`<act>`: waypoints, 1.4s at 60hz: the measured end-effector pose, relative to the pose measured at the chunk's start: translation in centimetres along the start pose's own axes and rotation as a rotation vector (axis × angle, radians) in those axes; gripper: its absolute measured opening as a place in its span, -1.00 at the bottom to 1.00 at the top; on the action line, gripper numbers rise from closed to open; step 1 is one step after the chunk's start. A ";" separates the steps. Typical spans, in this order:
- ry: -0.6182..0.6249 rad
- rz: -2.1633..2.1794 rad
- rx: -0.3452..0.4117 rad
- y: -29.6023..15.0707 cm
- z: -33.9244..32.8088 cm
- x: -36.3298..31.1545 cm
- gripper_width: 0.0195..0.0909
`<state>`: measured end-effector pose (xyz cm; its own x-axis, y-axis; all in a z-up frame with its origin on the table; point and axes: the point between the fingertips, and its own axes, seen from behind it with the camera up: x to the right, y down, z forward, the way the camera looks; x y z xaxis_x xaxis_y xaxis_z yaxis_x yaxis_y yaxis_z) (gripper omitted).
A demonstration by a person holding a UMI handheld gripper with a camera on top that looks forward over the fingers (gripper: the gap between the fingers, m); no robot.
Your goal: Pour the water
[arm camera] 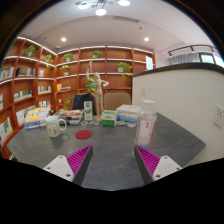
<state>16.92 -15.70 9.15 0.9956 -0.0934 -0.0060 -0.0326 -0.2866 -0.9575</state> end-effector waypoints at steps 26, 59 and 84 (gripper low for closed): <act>0.100 -0.008 0.043 -2.3 8.1 11.3 0.86; 0.086 -0.127 0.077 -3.2 11.2 9.6 -0.65; 0.007 -0.882 0.142 -7.8 15.9 -4.5 -0.65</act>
<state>14.11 2.10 12.02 0.6529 0.0995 0.7509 0.7565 -0.1360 -0.6397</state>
